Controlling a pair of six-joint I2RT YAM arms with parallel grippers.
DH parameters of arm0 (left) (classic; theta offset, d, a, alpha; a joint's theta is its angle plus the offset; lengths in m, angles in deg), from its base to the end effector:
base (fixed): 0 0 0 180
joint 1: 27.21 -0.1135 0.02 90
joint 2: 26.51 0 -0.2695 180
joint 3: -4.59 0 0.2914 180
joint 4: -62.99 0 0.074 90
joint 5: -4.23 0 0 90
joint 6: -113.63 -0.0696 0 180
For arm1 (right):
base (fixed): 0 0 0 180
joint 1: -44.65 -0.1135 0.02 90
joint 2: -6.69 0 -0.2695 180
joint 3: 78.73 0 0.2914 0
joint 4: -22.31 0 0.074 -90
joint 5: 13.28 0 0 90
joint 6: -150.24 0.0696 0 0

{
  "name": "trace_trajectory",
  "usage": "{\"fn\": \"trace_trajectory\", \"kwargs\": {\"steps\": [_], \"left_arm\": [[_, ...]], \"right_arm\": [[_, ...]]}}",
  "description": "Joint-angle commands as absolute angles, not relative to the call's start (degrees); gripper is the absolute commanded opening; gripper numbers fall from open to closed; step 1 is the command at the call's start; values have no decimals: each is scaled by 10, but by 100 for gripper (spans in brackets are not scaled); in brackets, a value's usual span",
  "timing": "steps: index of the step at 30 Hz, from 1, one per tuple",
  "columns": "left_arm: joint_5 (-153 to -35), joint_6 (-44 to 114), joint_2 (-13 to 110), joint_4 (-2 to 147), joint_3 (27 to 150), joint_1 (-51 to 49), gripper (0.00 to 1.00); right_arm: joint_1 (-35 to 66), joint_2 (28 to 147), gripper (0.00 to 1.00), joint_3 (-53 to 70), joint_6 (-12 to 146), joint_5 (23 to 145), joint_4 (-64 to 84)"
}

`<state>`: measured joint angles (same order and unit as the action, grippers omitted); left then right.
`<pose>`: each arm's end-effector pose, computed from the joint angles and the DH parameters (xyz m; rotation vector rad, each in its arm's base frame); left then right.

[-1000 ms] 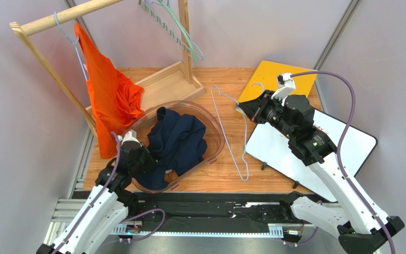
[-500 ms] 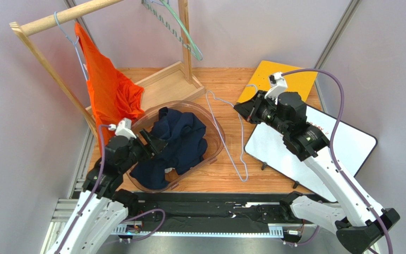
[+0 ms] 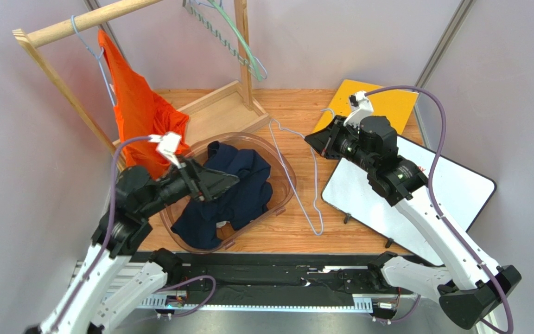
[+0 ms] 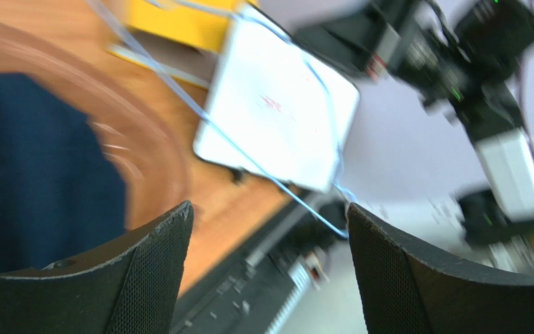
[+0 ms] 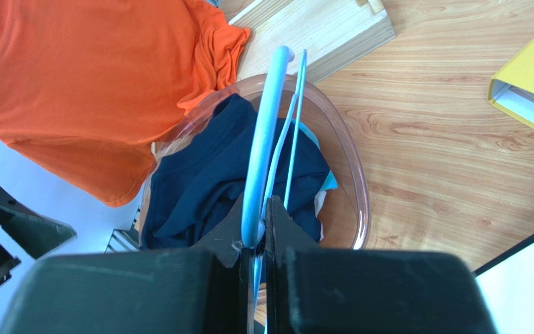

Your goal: Remove the t-shirt from the hanger

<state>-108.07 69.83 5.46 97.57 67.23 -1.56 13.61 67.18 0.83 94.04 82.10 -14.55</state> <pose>0.1509 -0.1018 0.3954 0.0049 1.7951 -1.2492 0.2529 0.1598 0.3995 -0.0201 1.9730 0.8493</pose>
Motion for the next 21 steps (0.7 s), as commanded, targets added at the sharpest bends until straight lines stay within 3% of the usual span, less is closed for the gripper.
{"fn": "trace_trajectory", "kwargs": {"steps": [1,7,9,14,21], "left_arm": [[-1068,654,155,889,736,173,85],[-1059,613,313,844,822,307,80],[-1056,610,355,845,844,316,77],[-1054,635,419,816,856,323,61],[-1037,640,484,814,884,329,51]], "right_arm": [[135,680,0,43,940,803,-120],[135,677,0,43,940,798,-125],[135,671,0,43,939,797,-130],[135,658,0,36,940,796,-130],[135,650,0,28,943,801,-130]]}}
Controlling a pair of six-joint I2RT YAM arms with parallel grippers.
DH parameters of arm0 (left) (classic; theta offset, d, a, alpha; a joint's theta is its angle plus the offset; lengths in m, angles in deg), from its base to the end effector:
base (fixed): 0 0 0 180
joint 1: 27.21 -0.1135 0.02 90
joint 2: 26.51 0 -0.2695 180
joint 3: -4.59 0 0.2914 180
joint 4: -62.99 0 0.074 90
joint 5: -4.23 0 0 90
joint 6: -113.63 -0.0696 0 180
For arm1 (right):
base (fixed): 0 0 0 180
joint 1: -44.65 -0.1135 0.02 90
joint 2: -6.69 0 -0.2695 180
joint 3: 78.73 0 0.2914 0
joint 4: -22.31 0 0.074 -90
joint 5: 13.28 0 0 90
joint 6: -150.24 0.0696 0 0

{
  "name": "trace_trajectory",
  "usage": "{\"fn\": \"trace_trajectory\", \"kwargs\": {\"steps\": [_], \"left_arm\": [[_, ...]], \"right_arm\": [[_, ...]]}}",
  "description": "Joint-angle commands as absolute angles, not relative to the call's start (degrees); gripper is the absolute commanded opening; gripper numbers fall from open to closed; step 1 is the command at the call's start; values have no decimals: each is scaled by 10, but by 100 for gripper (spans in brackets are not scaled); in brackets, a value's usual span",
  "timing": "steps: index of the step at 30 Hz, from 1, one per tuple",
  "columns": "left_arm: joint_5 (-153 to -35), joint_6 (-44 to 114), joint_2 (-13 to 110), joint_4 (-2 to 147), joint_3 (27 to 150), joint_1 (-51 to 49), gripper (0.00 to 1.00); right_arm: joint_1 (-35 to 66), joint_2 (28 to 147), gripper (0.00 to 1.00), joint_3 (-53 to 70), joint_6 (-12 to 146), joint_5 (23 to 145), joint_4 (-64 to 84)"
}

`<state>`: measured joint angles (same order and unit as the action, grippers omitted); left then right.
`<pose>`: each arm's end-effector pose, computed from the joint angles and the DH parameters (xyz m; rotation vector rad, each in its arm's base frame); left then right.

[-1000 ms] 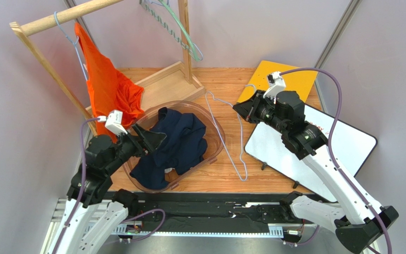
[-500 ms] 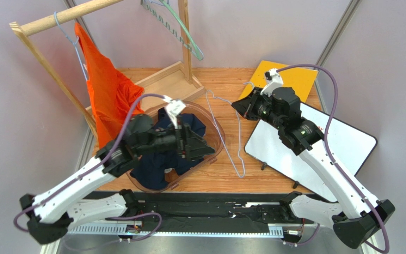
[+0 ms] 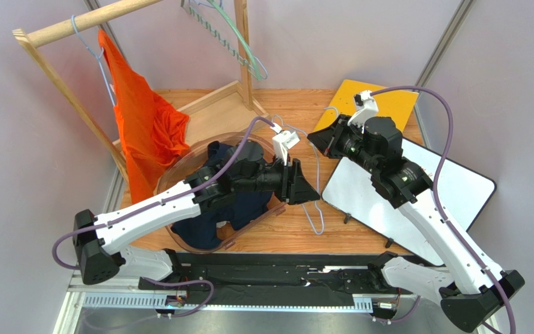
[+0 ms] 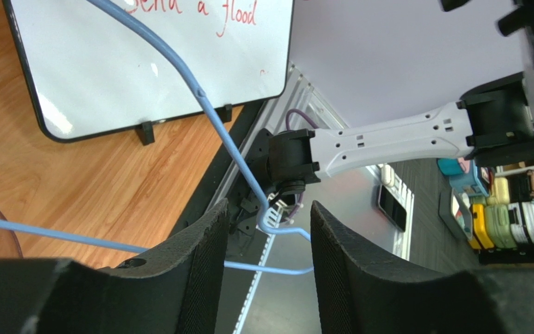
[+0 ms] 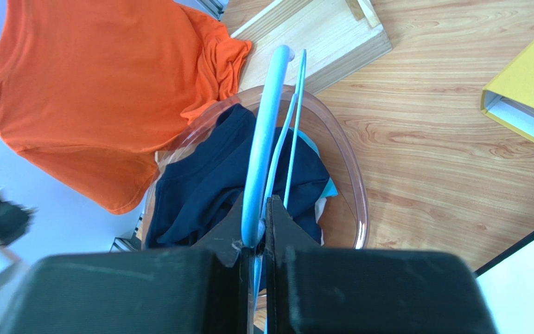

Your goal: Remove the t-shirt from the hanger

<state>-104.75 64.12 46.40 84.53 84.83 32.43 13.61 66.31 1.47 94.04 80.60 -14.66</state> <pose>0.1651 -0.3267 0.3740 0.6121 2.0035 -1.4627 0.2496 0.1557 0.4080 -0.0024 1.9436 0.8350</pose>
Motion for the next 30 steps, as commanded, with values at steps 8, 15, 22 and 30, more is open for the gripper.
{"fn": "trace_trajectory", "kwargs": {"steps": [8,15,22,30], "left_arm": [[-1042,655,512,797,887,332,35],[-1048,670,516,788,879,337,7],[-1033,692,463,771,823,337,0],[-964,707,373,809,747,333,0]], "right_arm": [[135,640,0,17,946,804,-127],[135,641,0,12,948,810,-123],[135,619,45,7,919,775,-151],[135,567,89,18,889,678,-174]]}}
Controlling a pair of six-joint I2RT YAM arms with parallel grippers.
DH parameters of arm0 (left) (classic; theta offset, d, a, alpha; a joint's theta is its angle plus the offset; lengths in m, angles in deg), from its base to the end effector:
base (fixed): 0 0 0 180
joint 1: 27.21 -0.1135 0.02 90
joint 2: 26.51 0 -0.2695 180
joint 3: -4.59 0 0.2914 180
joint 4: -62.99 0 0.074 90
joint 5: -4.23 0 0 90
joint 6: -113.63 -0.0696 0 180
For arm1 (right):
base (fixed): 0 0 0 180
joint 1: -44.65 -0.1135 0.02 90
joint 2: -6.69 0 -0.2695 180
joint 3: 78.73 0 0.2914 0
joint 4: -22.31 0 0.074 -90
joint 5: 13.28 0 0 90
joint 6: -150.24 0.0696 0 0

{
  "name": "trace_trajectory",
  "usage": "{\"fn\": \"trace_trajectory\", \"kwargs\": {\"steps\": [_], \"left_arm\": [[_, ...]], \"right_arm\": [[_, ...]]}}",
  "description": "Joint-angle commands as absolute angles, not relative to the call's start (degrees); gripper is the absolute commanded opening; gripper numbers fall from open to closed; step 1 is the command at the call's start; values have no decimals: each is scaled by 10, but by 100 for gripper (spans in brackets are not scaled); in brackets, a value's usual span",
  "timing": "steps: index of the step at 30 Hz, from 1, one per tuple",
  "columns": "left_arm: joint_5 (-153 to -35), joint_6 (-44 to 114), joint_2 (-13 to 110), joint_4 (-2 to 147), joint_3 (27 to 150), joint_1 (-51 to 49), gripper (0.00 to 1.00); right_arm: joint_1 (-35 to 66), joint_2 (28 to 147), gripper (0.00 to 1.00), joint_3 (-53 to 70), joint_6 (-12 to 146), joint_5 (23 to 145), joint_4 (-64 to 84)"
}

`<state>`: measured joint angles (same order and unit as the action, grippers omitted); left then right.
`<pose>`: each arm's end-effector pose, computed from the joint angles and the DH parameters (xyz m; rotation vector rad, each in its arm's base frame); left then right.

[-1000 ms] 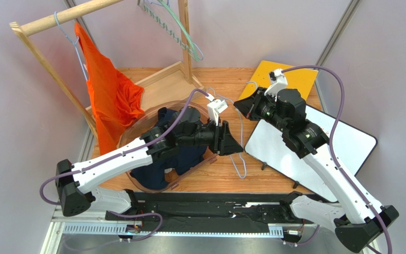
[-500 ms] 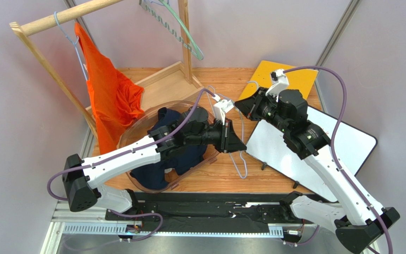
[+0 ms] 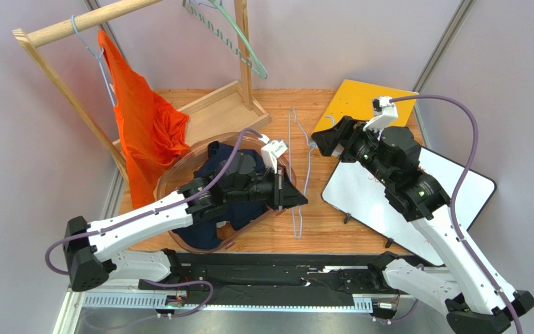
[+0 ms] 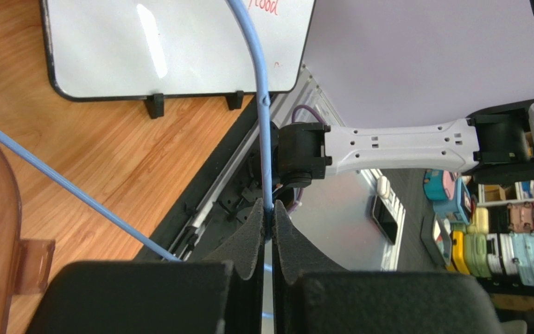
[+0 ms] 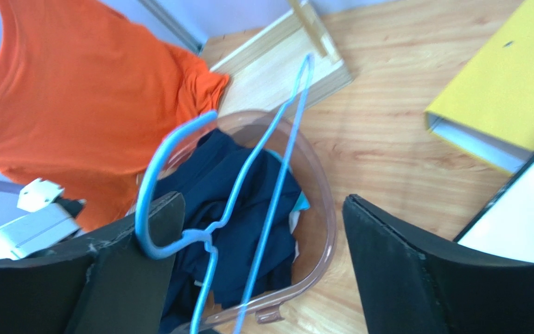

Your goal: Remove the t-shirt from the hanger

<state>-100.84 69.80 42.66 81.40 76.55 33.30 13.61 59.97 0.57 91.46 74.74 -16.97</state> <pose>0.1571 -0.3146 0.3415 0.4766 2.0808 -1.4606 0.2244 0.1322 0.4244 0.0284 1.8647 0.7357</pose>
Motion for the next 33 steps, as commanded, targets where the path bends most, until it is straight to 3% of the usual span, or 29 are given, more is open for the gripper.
{"fn": "trace_trajectory", "kwargs": {"steps": [1,9,17,33], "left_arm": [[-959,711,351,816,741,331,0],[-953,741,242,880,687,226,0],[-960,735,217,891,678,217,0],[-733,708,127,1055,731,195,0]], "right_arm": [[135,563,90,21,885,669,-178],[135,545,90,9,877,644,-171],[135,556,92,14,877,652,-170],[135,563,93,11,870,650,-171]]}}
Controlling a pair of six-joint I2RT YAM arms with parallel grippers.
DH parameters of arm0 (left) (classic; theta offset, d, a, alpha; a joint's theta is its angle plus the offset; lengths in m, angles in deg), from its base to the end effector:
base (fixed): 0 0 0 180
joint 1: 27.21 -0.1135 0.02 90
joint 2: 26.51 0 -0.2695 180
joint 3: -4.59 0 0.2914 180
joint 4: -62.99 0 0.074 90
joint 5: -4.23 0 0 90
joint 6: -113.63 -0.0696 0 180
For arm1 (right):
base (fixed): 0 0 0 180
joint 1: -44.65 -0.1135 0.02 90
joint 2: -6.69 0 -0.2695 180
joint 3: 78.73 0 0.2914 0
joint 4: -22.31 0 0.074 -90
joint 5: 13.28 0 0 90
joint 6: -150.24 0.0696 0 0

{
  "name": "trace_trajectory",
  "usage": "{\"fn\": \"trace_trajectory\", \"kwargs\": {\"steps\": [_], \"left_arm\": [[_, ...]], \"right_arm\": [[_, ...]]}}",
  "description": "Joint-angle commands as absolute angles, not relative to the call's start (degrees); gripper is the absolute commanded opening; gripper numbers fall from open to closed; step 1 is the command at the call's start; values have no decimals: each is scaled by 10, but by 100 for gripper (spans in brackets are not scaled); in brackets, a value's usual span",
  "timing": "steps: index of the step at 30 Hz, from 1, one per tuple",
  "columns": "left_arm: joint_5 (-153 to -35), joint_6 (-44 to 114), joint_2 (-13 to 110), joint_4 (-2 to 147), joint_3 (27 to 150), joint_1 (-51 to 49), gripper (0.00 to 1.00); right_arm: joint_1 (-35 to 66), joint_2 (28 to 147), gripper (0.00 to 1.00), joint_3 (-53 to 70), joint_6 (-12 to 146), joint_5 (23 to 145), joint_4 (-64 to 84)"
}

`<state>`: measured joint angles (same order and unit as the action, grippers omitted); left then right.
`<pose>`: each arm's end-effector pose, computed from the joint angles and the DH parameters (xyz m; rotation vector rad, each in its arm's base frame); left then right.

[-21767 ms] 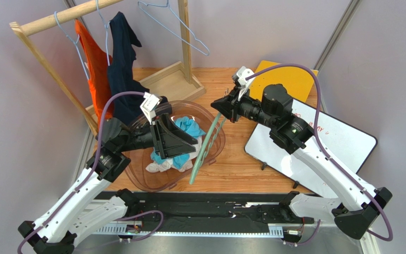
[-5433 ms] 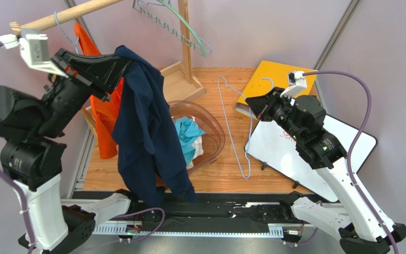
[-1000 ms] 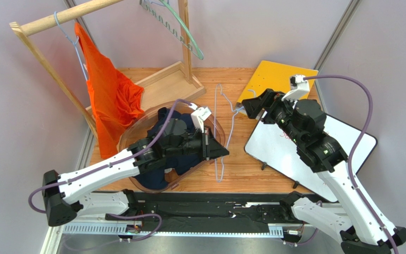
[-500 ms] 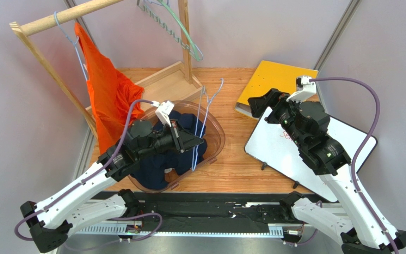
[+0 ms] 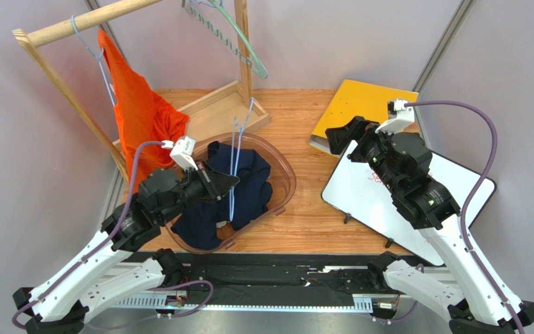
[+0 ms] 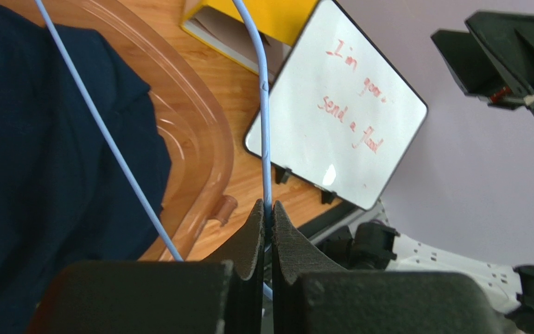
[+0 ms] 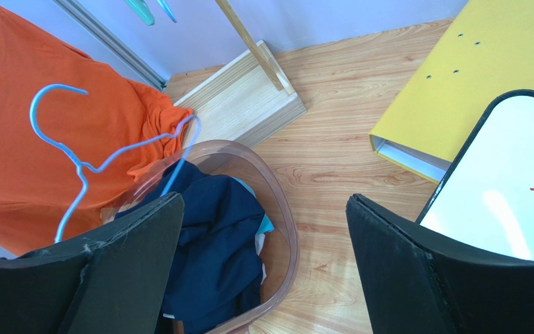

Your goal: Remove the t-shirt from the hanger

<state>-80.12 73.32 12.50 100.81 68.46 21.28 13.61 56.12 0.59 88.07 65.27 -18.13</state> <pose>0.1474 -0.1562 0.3735 -0.0967 1.9431 -1.1066 0.2103 0.1105 0.4374 0.0984 1.7838 0.5716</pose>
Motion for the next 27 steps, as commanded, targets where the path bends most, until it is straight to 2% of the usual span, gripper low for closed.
{"fn": "trace_trajectory", "kwargs": {"steps": [1,7,11,19,27], "left_arm": [[-728,702,130,1066,749,188,0],[-698,685,135,1099,797,121,0],[-728,658,152,1059,840,56,0],[-785,634,277,976,983,-34,0],[-794,644,387,953,1107,-84,0]], "right_arm": [[135,563,93,12,870,649,-172],[135,554,93,12,865,642,-174],[135,551,93,10,864,641,-174],[136,548,94,7,868,642,-175],[135,538,93,3,863,634,-174]]}}
